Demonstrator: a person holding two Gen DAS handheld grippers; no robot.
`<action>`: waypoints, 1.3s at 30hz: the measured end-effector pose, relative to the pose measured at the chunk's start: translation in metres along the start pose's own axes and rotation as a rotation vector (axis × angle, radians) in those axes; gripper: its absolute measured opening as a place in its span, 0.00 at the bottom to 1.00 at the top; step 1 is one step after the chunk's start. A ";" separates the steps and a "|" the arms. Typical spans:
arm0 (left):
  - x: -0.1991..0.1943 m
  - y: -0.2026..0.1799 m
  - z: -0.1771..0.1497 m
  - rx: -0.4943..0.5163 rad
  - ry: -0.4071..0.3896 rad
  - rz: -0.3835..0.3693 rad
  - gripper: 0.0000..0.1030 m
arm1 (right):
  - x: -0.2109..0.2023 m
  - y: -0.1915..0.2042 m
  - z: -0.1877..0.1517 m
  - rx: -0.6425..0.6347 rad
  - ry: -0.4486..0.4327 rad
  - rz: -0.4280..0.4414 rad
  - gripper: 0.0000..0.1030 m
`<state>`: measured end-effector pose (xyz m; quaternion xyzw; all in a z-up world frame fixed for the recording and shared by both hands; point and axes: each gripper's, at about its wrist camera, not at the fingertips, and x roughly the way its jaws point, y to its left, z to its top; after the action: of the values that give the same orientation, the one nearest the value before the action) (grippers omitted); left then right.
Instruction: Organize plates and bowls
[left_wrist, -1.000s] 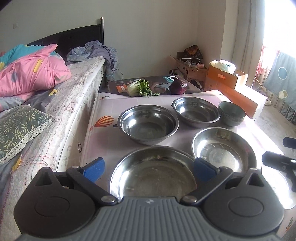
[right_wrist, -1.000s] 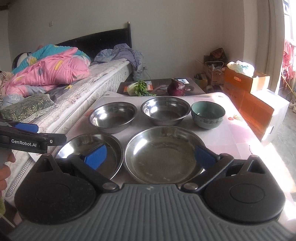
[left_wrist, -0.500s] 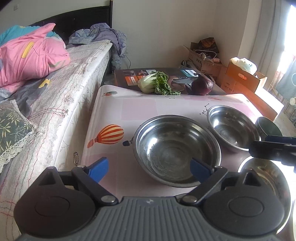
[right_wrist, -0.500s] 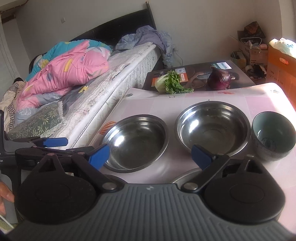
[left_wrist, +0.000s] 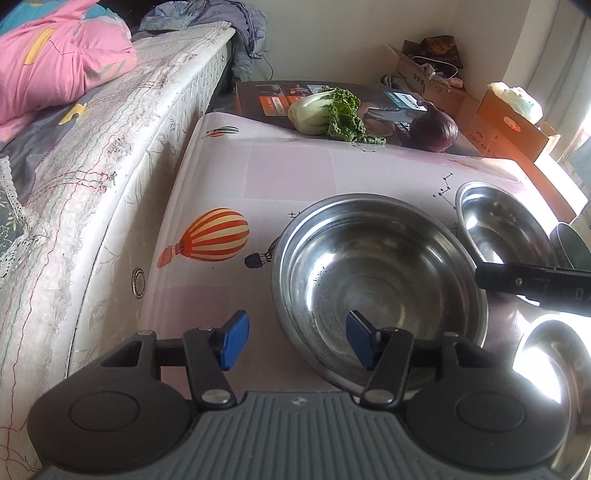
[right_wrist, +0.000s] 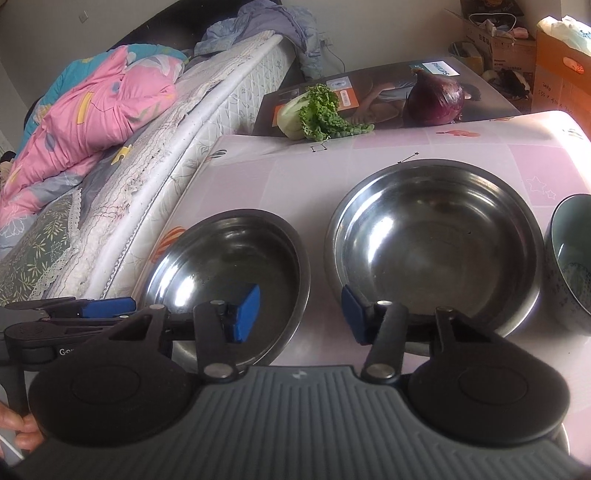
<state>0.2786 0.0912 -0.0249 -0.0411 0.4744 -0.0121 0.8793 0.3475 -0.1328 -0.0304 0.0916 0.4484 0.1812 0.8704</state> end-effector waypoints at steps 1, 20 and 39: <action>0.002 -0.001 0.000 0.000 0.002 0.007 0.55 | 0.001 0.000 0.000 -0.005 -0.002 -0.005 0.41; -0.001 0.022 -0.005 -0.062 0.043 0.003 0.18 | 0.009 0.012 -0.007 0.011 0.083 0.069 0.14; 0.007 0.024 -0.005 -0.030 0.081 -0.023 0.33 | 0.024 0.029 -0.005 -0.015 0.115 0.048 0.14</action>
<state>0.2779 0.1141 -0.0357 -0.0593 0.5092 -0.0167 0.8585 0.3494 -0.0963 -0.0419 0.0854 0.4940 0.2101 0.8394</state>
